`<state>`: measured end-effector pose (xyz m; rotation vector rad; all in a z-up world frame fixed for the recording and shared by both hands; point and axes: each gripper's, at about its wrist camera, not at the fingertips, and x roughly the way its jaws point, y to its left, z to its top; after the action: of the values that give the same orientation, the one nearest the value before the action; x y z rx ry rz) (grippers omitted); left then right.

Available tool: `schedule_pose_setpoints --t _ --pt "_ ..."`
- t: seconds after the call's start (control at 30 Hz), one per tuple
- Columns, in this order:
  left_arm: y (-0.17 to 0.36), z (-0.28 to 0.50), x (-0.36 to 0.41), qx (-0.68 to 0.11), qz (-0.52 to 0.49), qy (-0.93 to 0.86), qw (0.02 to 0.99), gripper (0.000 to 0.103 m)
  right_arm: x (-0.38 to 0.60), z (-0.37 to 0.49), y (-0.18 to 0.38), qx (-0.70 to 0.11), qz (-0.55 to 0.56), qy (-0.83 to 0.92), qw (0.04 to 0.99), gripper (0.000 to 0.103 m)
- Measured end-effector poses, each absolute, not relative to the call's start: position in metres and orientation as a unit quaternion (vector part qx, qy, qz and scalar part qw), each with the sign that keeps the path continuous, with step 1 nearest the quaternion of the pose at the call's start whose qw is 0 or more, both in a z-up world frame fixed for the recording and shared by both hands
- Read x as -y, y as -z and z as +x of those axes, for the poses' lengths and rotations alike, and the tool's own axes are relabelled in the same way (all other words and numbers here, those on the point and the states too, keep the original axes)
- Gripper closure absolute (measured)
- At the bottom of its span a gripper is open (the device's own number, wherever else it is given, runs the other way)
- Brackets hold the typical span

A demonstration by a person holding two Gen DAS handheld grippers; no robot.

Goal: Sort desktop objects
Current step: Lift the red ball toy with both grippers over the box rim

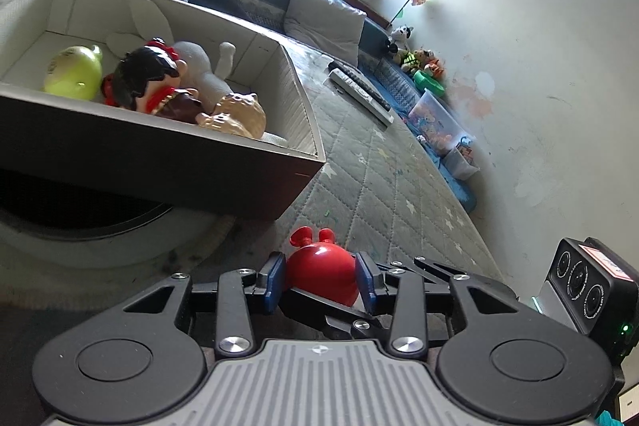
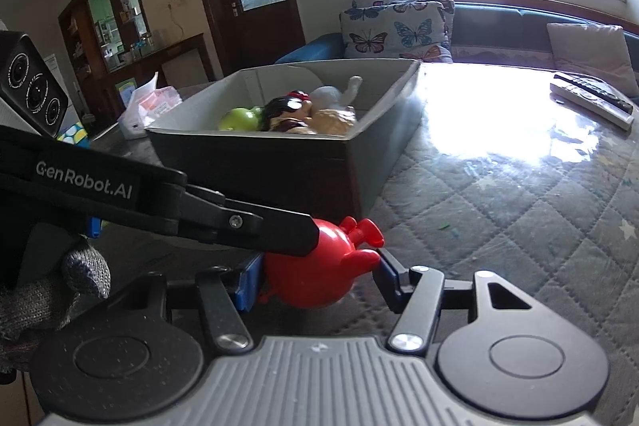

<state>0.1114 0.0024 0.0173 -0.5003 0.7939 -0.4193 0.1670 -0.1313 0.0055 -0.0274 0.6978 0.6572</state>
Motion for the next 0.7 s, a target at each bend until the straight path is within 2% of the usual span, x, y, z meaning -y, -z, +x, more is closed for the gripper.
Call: schedule_pose_setpoints --t 0.37,0.7 --pt "-0.068 0.088 -0.041 -0.307 -0.247 0.182 0.901 0.062 0.094 0.164 -0.058 -0.268 -0.048 -0.349 0.897 0.044" --pt "-0.092 0.133 -0.094 -0.271 -0.267 0.138 0.914 0.061 0.038 0.222 -0.081 -0.236 -0.07 -0.375 0.894 0.044"
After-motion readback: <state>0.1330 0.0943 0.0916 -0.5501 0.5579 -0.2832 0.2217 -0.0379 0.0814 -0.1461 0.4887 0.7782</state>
